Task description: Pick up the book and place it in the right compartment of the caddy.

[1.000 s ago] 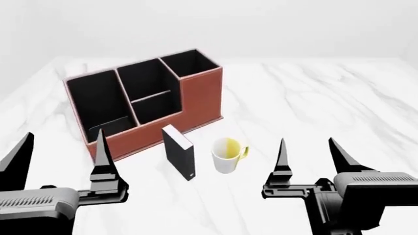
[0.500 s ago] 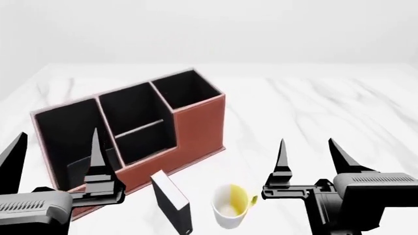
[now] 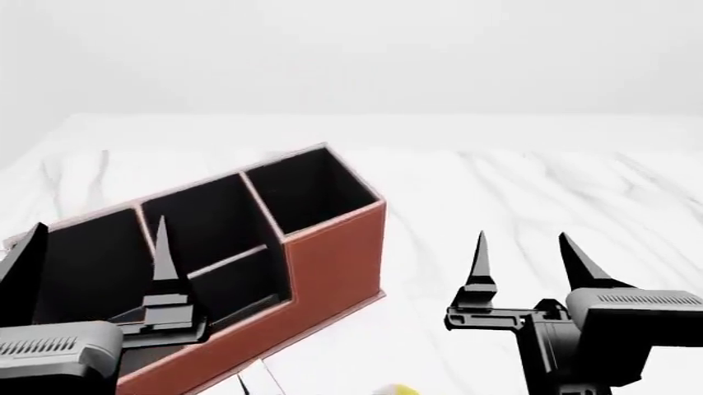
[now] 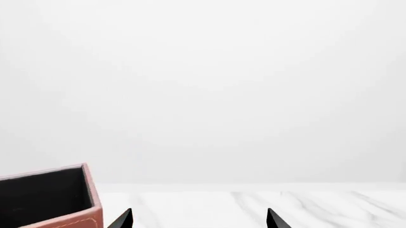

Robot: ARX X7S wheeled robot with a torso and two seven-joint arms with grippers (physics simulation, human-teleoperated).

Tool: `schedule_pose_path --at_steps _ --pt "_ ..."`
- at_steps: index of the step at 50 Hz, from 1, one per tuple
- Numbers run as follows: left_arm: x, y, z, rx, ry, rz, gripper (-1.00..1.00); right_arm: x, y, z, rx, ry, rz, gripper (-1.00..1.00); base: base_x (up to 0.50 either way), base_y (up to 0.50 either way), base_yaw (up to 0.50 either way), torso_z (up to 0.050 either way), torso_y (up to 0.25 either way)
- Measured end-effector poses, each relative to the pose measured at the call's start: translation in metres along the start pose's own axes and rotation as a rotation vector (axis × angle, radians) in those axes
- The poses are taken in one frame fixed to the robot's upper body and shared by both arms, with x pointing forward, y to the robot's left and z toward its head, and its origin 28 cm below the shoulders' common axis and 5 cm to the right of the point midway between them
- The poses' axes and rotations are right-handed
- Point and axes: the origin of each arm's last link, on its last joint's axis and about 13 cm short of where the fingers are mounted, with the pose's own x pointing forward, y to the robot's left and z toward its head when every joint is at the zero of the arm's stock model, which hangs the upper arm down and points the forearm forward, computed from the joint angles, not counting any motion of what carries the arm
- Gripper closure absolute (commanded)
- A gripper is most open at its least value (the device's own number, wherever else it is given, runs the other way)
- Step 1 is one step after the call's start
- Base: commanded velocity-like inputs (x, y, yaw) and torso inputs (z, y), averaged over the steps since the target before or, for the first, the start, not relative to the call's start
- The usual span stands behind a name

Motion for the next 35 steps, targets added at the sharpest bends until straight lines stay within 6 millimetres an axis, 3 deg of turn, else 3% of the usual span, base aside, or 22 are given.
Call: schedule_pose_path --at_steps 35 --pt "0.0002 0.0002 -0.0009 0.007 0.0 0.001 -1.0 0.0002 0.0016 0.0006 -0.041 -0.003 -0.01 -1.0 0.0 0.0 0.5 0.0 0.0"
